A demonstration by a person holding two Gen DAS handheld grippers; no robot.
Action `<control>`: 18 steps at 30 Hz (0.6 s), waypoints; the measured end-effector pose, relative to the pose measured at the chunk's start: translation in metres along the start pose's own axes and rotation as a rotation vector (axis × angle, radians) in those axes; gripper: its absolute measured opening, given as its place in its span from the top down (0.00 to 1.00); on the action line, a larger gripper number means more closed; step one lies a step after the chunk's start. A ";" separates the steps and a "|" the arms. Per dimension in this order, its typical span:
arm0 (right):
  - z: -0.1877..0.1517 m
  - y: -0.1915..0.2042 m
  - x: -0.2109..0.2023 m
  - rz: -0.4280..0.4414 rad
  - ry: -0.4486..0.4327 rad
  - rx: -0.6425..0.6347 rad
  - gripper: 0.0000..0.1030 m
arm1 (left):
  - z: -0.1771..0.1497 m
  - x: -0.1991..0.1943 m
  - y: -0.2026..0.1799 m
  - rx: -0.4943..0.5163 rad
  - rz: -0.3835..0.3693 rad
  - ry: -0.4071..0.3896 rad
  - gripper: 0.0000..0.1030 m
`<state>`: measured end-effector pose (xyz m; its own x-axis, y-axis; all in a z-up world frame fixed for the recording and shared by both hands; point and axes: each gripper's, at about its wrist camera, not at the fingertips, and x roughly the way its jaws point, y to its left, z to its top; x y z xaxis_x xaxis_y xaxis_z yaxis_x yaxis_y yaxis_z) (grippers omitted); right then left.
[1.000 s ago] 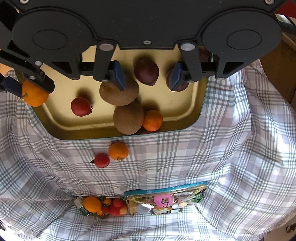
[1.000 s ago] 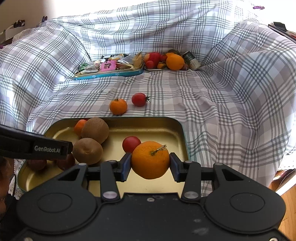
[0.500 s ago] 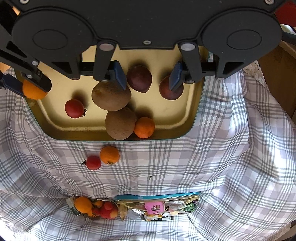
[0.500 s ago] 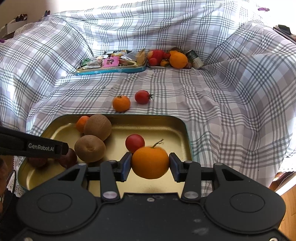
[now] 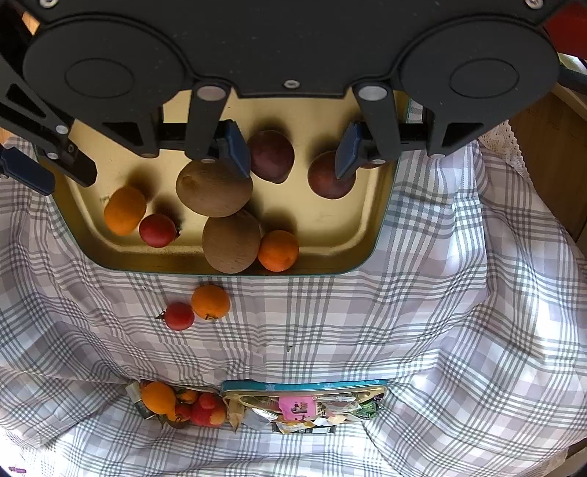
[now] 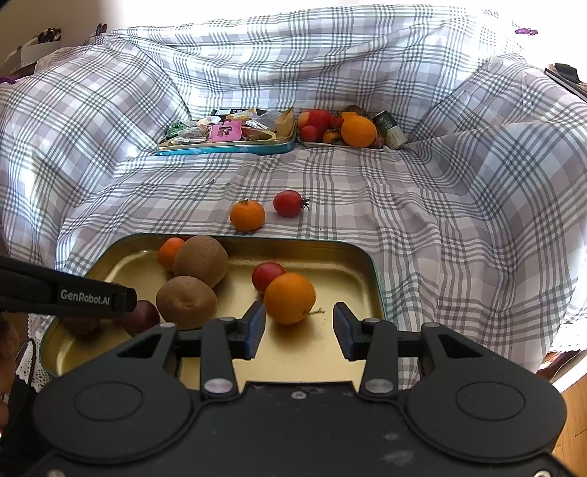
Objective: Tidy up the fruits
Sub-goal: 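Lower the tangerine into the tray and open the right tool, then withdraw both open tools from the tray toward the loose fruits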
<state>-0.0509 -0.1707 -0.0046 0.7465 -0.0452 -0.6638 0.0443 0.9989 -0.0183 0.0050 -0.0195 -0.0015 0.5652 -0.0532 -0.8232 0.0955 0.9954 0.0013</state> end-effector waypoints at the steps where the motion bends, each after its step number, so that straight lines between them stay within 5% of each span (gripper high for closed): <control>1: 0.000 0.000 0.000 0.001 -0.001 0.002 0.58 | 0.000 0.000 0.000 -0.001 0.001 0.000 0.45; 18: -0.002 -0.004 0.001 0.005 0.007 0.021 0.58 | -0.001 0.000 0.001 -0.006 0.014 0.004 0.45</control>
<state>-0.0514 -0.1750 -0.0071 0.7423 -0.0405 -0.6689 0.0549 0.9985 0.0004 0.0039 -0.0180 -0.0018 0.5628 -0.0391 -0.8257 0.0826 0.9965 0.0091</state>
